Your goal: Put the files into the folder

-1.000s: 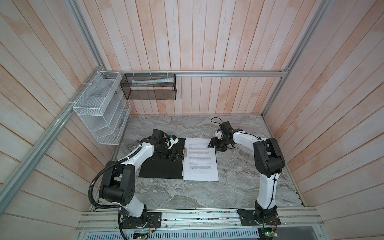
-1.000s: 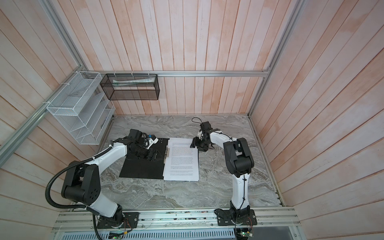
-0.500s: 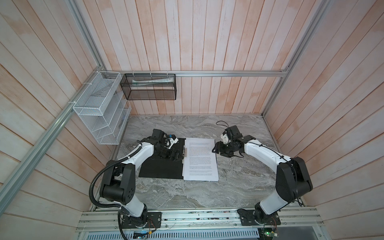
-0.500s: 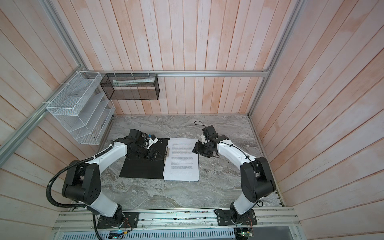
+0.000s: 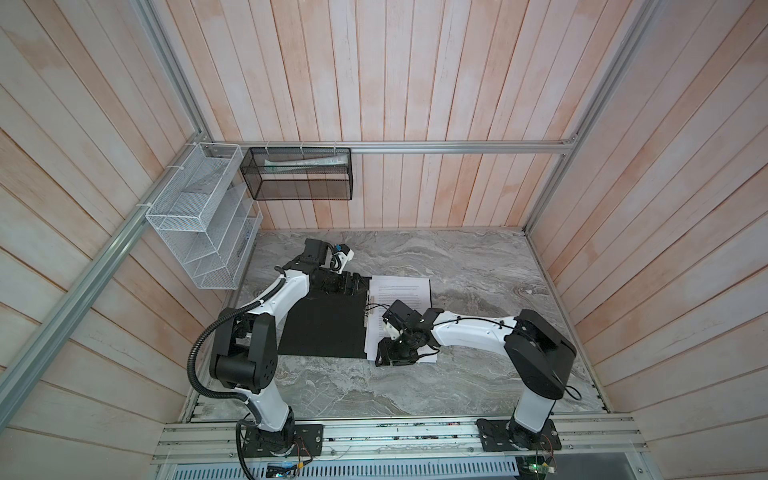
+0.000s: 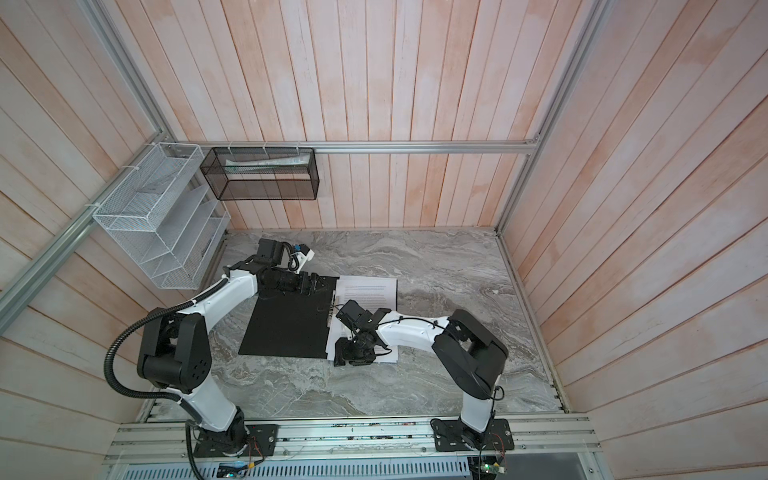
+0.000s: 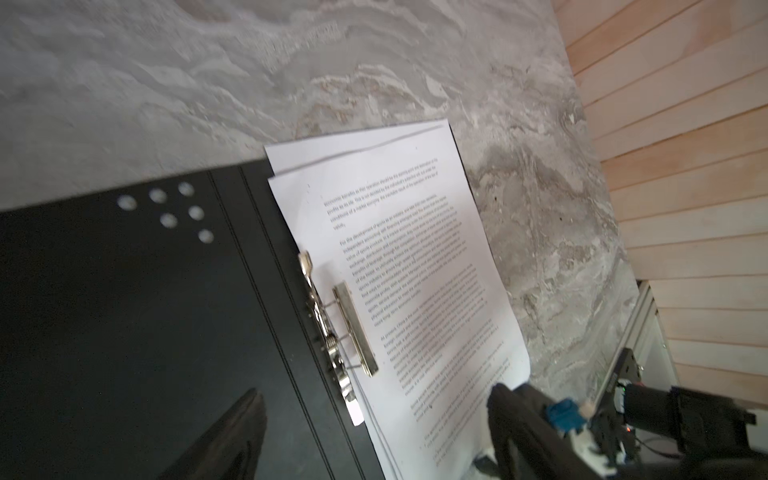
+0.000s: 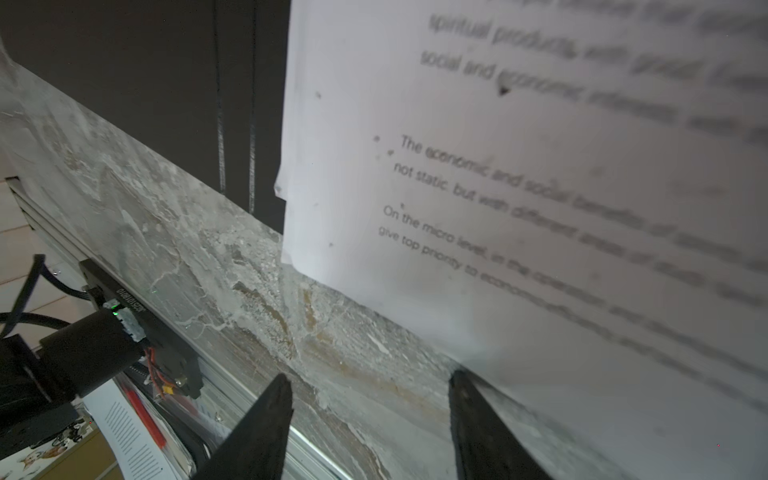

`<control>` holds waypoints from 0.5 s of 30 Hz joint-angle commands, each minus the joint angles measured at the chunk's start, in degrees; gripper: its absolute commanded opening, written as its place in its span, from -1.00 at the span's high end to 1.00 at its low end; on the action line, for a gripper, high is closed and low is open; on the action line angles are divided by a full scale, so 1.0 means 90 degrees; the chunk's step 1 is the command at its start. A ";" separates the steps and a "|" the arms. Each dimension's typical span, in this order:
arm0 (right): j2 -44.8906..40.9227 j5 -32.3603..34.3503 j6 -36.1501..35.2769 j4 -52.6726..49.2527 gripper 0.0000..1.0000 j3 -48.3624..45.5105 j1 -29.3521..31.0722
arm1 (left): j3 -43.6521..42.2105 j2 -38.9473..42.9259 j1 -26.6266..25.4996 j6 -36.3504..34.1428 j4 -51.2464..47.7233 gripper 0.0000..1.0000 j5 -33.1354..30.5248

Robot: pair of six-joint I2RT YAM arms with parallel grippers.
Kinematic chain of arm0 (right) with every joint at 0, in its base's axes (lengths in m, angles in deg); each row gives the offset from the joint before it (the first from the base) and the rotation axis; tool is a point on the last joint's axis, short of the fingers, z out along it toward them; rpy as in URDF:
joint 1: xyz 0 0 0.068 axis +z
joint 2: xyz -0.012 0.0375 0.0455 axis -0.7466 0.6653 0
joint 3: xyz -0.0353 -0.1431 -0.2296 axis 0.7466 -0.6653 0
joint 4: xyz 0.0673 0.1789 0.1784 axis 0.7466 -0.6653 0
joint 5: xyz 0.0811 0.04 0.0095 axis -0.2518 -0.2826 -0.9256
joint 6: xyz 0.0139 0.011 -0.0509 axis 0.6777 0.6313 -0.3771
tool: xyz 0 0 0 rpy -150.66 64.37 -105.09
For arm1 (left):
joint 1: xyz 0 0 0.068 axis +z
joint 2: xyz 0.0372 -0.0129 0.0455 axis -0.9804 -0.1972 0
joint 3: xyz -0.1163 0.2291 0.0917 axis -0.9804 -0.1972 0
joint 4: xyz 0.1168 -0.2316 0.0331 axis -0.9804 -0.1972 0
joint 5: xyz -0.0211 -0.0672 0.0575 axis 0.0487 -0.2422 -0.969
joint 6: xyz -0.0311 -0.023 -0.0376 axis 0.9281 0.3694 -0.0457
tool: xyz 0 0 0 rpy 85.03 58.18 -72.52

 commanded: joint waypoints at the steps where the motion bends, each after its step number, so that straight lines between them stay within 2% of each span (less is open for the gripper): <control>1: 0.0335 -0.0066 0.0215 0.0231 -0.20 0.0376 0.0222 | 0.0368 -0.0282 0.0136 0.0178 0.0320 -0.72 -0.0115; 6: 0.0484 -0.0135 0.0339 0.0441 -0.20 0.0437 0.0316 | 0.0691 -0.0651 0.0284 0.0617 0.0343 -0.72 0.0037; 15: 0.0713 0.0109 0.0242 0.0389 -0.20 0.0661 0.0314 | 0.0646 -0.0696 0.0326 0.0664 0.0429 -0.72 0.0187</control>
